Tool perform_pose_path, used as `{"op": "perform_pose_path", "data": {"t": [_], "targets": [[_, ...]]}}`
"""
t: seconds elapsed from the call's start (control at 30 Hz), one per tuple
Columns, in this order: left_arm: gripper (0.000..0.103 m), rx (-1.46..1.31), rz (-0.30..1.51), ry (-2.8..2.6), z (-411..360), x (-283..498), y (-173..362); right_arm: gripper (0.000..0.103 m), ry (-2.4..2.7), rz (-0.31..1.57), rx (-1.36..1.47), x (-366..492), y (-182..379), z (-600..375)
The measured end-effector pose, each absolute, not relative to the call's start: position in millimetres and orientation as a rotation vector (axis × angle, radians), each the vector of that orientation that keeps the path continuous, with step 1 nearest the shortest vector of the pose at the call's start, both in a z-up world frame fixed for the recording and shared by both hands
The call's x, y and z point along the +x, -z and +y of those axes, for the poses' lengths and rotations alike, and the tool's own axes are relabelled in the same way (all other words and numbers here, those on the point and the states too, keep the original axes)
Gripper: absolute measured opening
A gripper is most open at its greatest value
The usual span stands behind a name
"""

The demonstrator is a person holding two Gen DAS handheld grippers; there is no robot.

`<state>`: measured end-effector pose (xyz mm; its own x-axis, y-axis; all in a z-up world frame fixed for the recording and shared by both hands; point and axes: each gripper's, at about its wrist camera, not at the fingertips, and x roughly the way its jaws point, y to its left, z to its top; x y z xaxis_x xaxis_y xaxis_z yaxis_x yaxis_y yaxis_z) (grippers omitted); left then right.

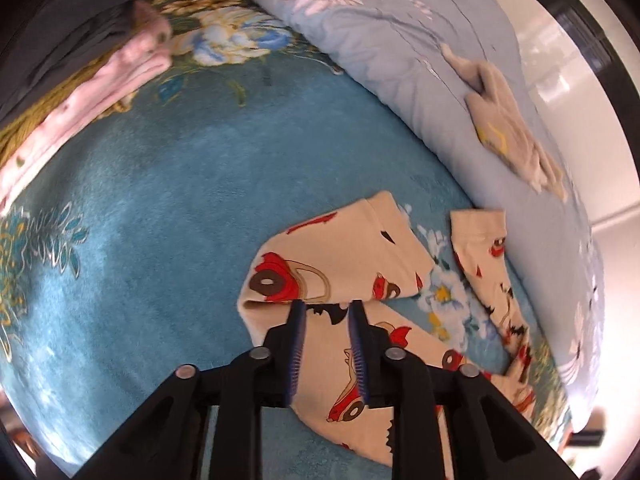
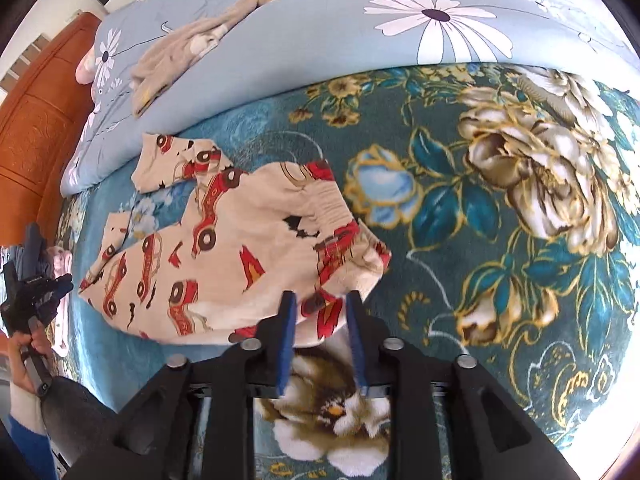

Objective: Fold clothes

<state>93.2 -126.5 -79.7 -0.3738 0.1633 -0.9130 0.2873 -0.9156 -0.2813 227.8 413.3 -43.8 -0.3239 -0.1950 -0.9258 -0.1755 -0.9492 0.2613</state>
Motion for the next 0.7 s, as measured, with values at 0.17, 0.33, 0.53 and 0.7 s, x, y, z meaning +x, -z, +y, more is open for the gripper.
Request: {"op": "perform_pose_path", "data": {"t": [0.17, 0.33, 0.53, 0.7], "targets": [[0.063, 1.773, 0.151, 2.578, -73.4, 71.7, 83.3, 0.043, 2.576, -0.483, 1.748, 207.4, 30.2, 411.8], [0.064, 1.901, -0.253, 2.559, -26.5, 52.0, 122.0, 0.050, 2.549, -0.421, 1.764, 187.0, 42.5, 407.2], [0.064, 1.914, -0.297, 2.546, -23.1, 52.6, 140.4, 0.050, 2.493, -0.400, 1.825, 167.1, 66.8, 394.6], [0.063, 1.903, -0.272, 2.522, -30.1, 45.9, 151.6, 0.050, 2.447, -0.549, 1.879, 143.0, 91.0, 404.5]]}}
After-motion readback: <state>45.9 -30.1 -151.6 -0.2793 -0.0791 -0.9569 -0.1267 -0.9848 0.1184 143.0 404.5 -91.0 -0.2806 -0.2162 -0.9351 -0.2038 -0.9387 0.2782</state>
